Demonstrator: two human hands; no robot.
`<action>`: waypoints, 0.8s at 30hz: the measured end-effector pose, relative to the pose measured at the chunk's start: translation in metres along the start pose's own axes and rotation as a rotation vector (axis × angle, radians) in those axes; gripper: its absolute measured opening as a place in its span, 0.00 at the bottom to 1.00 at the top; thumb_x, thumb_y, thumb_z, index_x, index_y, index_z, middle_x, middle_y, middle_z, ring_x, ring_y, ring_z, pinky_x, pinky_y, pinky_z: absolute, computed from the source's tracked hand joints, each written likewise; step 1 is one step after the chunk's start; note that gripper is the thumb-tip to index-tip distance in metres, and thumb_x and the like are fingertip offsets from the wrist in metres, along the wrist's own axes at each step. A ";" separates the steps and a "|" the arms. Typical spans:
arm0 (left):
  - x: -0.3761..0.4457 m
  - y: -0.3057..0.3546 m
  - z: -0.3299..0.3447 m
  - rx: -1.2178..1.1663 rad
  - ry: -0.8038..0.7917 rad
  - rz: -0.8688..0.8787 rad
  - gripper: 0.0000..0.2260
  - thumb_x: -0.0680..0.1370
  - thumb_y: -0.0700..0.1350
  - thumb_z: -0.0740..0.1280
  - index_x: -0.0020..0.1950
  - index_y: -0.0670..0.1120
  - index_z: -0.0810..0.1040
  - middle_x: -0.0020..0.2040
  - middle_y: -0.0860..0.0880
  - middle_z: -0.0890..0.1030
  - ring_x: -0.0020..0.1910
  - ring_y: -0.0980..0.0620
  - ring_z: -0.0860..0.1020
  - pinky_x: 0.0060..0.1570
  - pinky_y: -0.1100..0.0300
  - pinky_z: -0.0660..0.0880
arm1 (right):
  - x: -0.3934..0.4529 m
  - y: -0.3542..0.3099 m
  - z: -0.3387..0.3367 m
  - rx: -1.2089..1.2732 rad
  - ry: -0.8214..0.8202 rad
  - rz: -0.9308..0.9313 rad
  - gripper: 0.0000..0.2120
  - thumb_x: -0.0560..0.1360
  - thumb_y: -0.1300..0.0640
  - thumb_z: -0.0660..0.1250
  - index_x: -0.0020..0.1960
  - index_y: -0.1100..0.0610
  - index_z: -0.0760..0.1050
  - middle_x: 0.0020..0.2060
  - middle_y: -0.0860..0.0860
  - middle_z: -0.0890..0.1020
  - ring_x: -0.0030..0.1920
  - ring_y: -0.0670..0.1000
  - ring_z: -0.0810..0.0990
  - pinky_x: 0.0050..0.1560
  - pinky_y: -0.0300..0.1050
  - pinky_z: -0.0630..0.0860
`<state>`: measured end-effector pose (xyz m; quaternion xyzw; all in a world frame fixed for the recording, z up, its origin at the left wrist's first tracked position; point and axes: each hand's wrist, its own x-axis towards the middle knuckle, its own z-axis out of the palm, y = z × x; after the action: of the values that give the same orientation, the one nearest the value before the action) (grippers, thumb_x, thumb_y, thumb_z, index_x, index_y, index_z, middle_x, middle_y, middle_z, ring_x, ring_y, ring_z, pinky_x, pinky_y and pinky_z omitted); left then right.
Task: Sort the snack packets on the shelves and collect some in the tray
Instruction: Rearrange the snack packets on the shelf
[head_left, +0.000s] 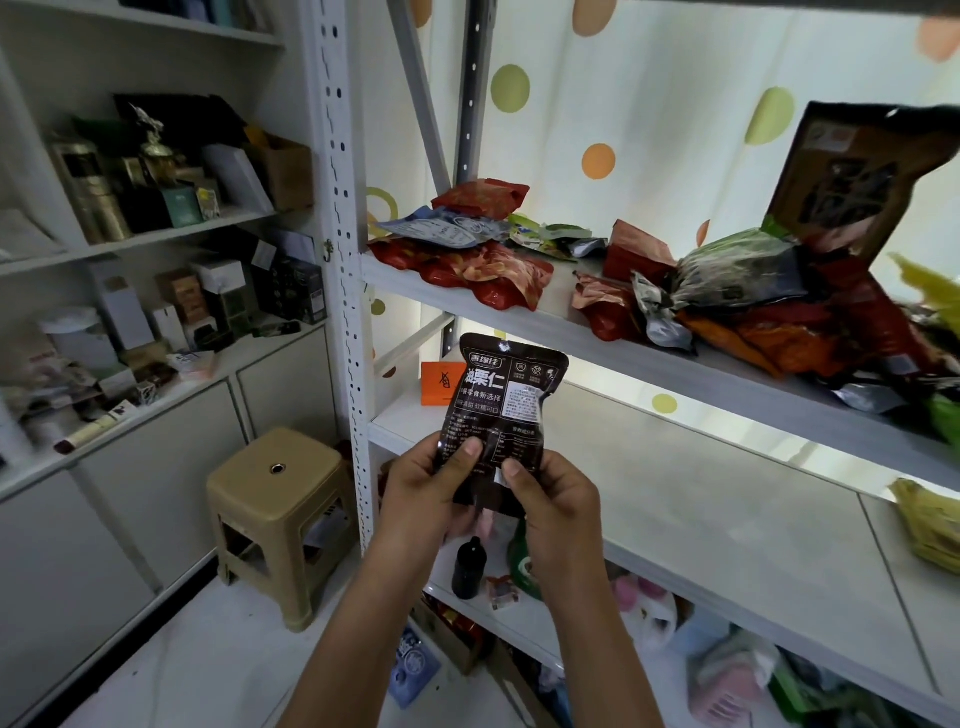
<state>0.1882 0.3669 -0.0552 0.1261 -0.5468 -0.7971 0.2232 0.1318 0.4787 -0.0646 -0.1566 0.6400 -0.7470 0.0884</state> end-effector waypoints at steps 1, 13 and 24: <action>0.002 0.001 0.002 0.000 -0.009 -0.002 0.10 0.80 0.40 0.64 0.57 0.36 0.78 0.46 0.38 0.84 0.36 0.45 0.82 0.31 0.61 0.80 | 0.002 -0.001 0.000 -0.011 0.015 -0.009 0.05 0.77 0.65 0.67 0.48 0.57 0.82 0.40 0.52 0.86 0.41 0.50 0.85 0.37 0.40 0.79; 0.046 0.026 0.011 0.159 -0.121 0.070 0.16 0.73 0.38 0.74 0.60 0.45 0.79 0.53 0.45 0.84 0.53 0.46 0.83 0.53 0.52 0.80 | 0.039 -0.039 -0.001 0.067 0.099 -0.111 0.09 0.75 0.62 0.71 0.54 0.54 0.80 0.40 0.53 0.87 0.35 0.44 0.82 0.33 0.35 0.75; 0.115 0.072 0.055 0.323 0.122 0.236 0.17 0.71 0.38 0.76 0.56 0.44 0.75 0.49 0.46 0.83 0.45 0.51 0.82 0.36 0.64 0.80 | 0.129 -0.073 -0.020 -0.480 0.157 -0.269 0.13 0.77 0.55 0.70 0.61 0.55 0.78 0.47 0.48 0.83 0.47 0.47 0.81 0.44 0.35 0.74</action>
<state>0.0792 0.3327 0.0371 0.1435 -0.6640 -0.6582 0.3244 0.0091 0.4667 0.0205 -0.1982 0.7769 -0.5890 -0.1009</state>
